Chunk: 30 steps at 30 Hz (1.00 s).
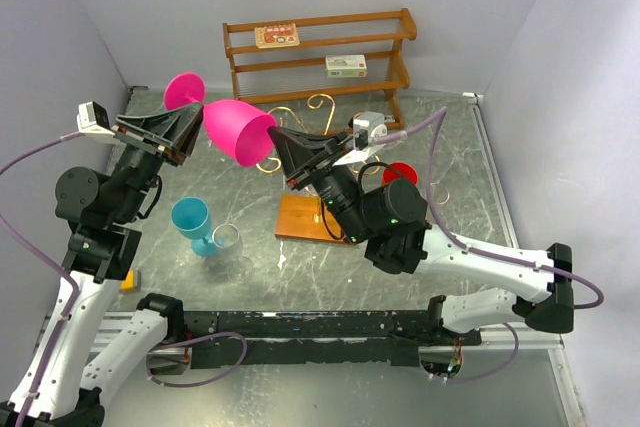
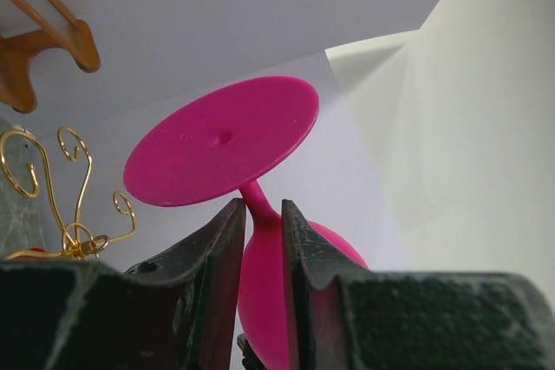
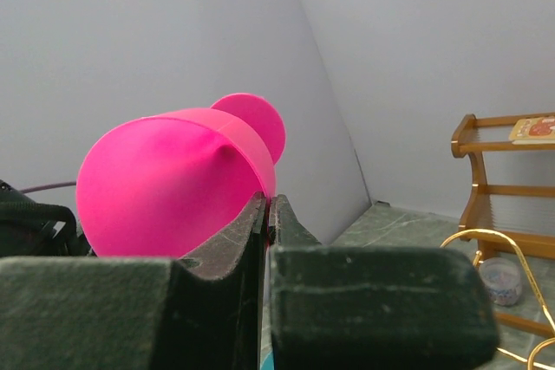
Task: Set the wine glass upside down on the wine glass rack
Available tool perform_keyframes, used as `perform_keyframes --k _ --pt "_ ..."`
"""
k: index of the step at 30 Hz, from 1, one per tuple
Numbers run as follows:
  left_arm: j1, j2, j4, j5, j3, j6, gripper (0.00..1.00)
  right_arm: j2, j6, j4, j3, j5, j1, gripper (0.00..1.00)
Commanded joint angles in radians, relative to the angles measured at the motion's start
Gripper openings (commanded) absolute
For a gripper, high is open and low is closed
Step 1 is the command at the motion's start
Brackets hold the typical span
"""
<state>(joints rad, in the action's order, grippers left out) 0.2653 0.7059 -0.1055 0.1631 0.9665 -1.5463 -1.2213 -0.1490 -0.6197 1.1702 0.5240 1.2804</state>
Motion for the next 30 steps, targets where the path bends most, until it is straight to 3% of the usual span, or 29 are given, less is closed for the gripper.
perform_keyframes --k 1,11,17,28,30 --pt "0.005 0.001 -0.057 0.031 -0.007 -0.023 0.33 0.029 -0.043 0.035 -0.014 -0.041 0.006 0.0" --pt "0.005 0.005 -0.074 0.056 -0.012 -0.024 0.34 0.043 -0.135 0.072 -0.025 -0.096 0.005 0.0" --pt "0.005 0.018 -0.119 0.099 -0.035 -0.037 0.08 0.051 -0.2 0.068 -0.044 -0.092 0.005 0.0" --pt "0.005 -0.004 -0.016 0.089 0.003 0.082 0.07 0.083 -0.279 0.271 -0.016 -0.023 0.005 0.0" --pt "0.005 0.001 0.026 0.084 0.036 0.131 0.07 0.109 -0.301 0.324 -0.014 0.0 0.005 0.08"
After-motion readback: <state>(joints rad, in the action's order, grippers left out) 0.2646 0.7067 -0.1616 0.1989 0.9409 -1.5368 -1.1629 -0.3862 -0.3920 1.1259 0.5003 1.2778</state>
